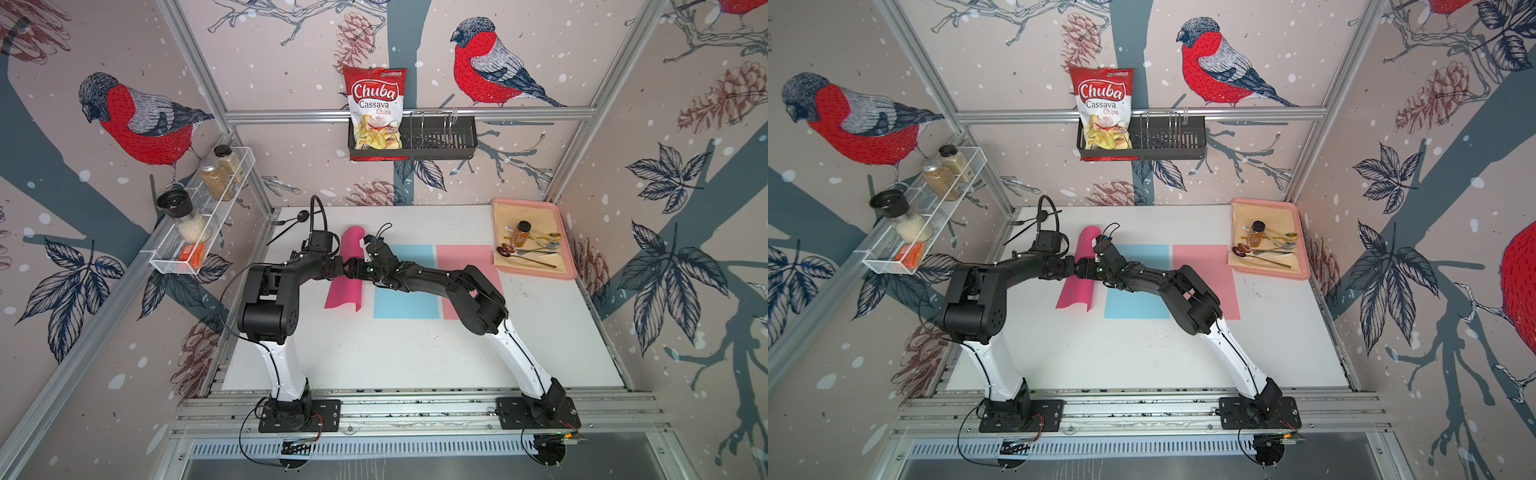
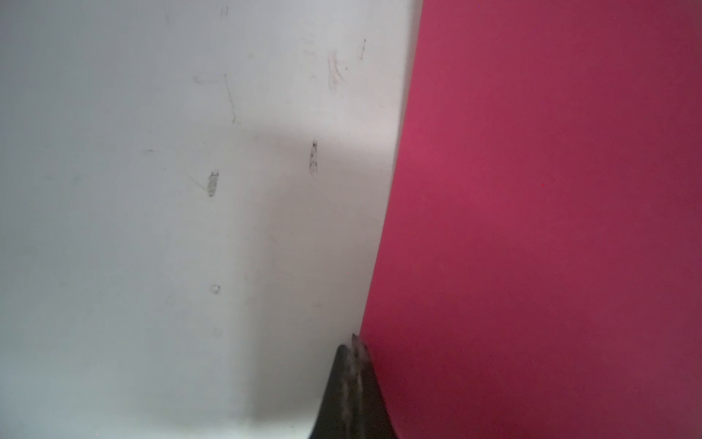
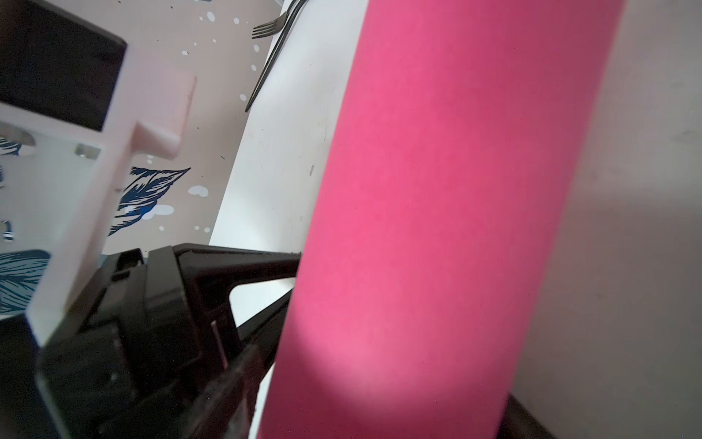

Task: Fold the rectangular paper in half along the long edge
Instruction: Pick up the paper from the center of the board.

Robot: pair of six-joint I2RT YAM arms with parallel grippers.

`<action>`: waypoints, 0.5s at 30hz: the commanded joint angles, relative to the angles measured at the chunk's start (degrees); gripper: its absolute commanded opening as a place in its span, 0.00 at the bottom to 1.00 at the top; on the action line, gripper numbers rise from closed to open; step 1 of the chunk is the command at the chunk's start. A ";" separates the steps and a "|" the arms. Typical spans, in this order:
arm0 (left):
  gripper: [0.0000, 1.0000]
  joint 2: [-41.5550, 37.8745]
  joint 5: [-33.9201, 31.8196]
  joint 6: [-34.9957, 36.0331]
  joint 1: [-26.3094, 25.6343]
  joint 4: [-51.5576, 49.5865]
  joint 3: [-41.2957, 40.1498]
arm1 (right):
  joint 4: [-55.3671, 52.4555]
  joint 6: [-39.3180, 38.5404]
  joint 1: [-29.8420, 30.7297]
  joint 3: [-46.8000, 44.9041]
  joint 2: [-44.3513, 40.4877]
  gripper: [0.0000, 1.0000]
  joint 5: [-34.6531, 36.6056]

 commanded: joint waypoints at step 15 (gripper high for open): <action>0.00 1.44 5.99 -0.23 -1.51 -7.68 -1.14 | -2.69 3.95 -0.64 -3.36 0.24 0.55 -3.87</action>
